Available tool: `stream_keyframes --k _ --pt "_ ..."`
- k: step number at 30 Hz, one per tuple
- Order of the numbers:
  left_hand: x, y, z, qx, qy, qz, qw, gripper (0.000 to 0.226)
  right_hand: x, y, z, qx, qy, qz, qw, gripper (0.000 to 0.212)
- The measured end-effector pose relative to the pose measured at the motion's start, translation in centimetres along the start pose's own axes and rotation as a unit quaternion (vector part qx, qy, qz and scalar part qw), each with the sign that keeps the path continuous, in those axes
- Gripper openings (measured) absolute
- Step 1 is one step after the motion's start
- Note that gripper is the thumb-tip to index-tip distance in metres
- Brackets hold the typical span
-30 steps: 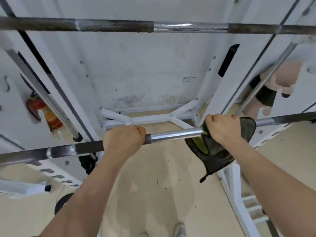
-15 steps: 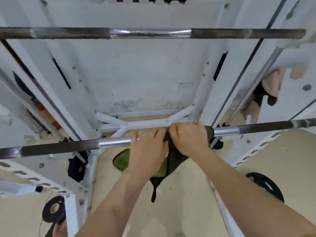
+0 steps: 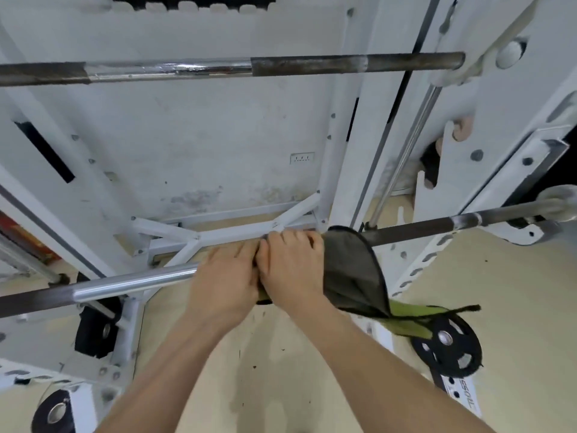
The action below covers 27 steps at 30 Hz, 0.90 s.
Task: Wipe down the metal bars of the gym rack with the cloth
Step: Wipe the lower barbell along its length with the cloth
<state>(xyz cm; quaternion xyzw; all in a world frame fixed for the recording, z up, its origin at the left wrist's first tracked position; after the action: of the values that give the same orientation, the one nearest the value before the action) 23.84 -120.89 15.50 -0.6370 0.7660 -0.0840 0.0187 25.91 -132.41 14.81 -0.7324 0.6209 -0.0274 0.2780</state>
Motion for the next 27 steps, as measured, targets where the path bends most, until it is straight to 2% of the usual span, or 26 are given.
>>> stream_keyframes --k 3,5,7,9,12,14,16,17,19,22,24,26,27 --pt "-1.8 0.5 -0.3 0.006 0.006 0.001 1.0 0.016 -1.4 -0.2 0.9 -0.012 -0.042 -0.051 0.998 0.032" --pt "-0.4 0.0 -0.1 0.012 -0.006 0.04 0.999 0.029 0.8 -0.5 0.4 -0.052 -0.029 -0.109 0.992 0.035" --pt "2.0 -0.1 0.2 0.034 -0.026 0.099 0.994 0.05 4.6 -0.7 -1.3 -0.069 0.012 -0.13 0.989 0.038" --pt "4.5 0.0 0.8 0.03 -0.036 0.143 0.989 0.061 9.3 -0.7 -3.1 -0.088 0.063 -0.084 0.991 0.044" --pt "6.7 -0.3 1.2 0.027 -0.024 0.169 0.985 0.067 13.1 -1.6 -4.5 -0.09 0.059 0.015 0.994 0.046" --pt "7.2 -0.8 0.9 0.023 -0.018 0.165 0.986 0.065 12.4 -2.5 -4.8 -0.079 0.074 0.071 0.992 0.034" --pt "7.0 -1.2 0.7 0.013 -0.012 0.162 0.987 0.059 10.7 -2.3 -3.7 -0.136 0.115 0.097 0.979 0.009" --pt "6.7 -1.4 0.7 -0.002 -0.009 0.157 0.988 0.054 9.7 -2.0 -3.2 -0.15 0.115 0.111 0.976 0.009" --pt "5.9 -2.0 0.9 -0.045 0.012 0.135 0.99 0.041 7.8 -1.1 -2.5 -0.119 0.094 0.101 0.983 0.005" --pt "4.6 -2.9 0.9 -0.087 0.031 0.093 0.991 0.036 6.1 -0.1 -2.3 -0.072 0.025 0.045 0.996 0.032" --pt "5.5 -3.1 0.3 -0.068 0.066 0.099 0.99 0.054 7.0 -0.2 -3.3 -0.11 -0.037 0.013 0.993 0.04" --pt "8.5 -2.9 -0.7 -0.04 0.121 0.128 0.983 0.081 8.8 -0.4 -4.0 -0.183 -0.12 0.001 0.976 0.034" --pt "10.5 -2.9 -1.0 -0.024 0.123 0.142 0.982 0.087 9.7 -0.6 -4.5 -0.209 -0.165 -0.003 0.964 0.032"
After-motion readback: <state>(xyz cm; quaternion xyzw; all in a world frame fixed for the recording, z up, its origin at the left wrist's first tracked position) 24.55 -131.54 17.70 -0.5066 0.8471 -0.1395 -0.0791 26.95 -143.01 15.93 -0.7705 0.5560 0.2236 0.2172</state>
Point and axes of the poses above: each hand's wrist, its own y-axis away from the middle knuckle, its own z-axis out of the palm, x = y × z, the point moved 4 cm from there along -y, towards the middle knuckle, and after that the axes turned 11 degrees about -y, right-handed, at the moved point
